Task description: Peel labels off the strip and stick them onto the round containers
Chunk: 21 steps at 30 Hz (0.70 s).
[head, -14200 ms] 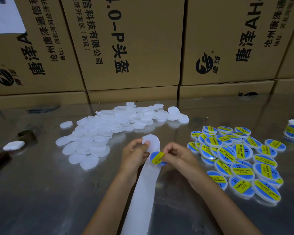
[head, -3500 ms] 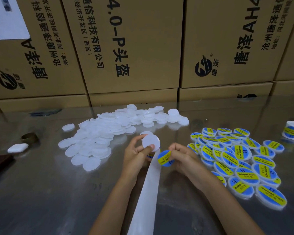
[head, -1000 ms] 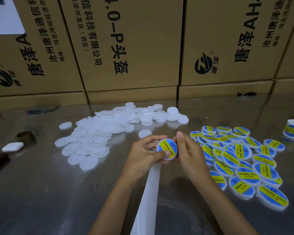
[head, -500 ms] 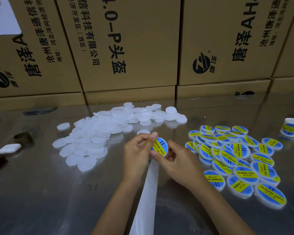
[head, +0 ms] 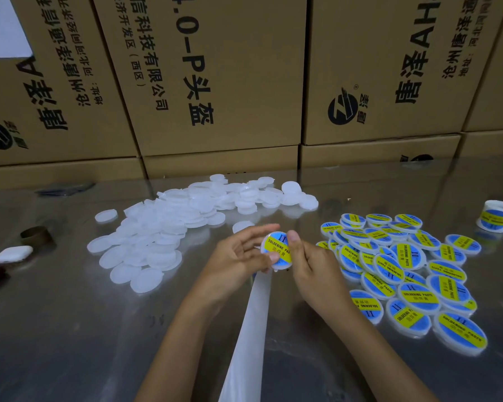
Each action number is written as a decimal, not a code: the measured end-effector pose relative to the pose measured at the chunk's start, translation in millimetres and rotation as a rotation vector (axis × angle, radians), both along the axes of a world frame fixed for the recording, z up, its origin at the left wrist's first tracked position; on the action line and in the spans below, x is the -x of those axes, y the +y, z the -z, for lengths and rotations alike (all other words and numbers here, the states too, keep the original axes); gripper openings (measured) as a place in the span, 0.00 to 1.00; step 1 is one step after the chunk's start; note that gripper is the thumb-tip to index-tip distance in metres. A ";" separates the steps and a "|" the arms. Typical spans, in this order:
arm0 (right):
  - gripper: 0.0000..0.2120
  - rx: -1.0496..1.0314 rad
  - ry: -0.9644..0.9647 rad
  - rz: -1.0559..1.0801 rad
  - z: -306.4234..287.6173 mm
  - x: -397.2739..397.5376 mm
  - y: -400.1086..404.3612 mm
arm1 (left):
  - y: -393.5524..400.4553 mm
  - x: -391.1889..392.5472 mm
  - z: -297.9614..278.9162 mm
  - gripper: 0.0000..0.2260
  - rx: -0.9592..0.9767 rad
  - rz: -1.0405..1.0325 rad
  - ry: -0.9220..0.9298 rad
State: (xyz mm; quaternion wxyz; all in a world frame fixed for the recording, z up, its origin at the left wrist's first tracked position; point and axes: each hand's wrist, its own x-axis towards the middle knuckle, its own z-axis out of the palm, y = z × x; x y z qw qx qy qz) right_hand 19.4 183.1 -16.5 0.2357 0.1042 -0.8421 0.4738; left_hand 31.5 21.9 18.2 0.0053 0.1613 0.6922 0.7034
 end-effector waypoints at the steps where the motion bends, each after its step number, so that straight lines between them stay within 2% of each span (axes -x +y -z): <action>1: 0.25 0.040 -0.008 -0.014 -0.4 0.0 0.3 | -0.5 0.3 0.4 0.18 0.001 -0.025 0.000; 4: 0.26 0.096 -0.005 -0.088 -1.6 0.5 2.6 | 2.3 1.2 1.7 0.16 -0.036 -0.158 -0.027; 9: 0.33 -0.066 -0.029 -0.087 2.6 -2.2 0.8 | 5.4 2.5 3.5 0.11 -0.171 -0.260 -0.052; 15: 0.31 -0.094 -0.005 -0.047 1.1 -0.2 4.9 | 11.0 0.2 6.4 0.04 -0.172 -0.287 -0.069; 18: 0.25 -0.187 0.014 -0.016 2.7 -1.9 2.8 | 9.1 0.9 6.6 0.05 -0.129 -0.271 -0.082; 21: 0.24 -0.198 0.029 0.032 3.2 -0.7 2.7 | 8.1 0.9 5.2 0.05 -0.115 -0.236 -0.056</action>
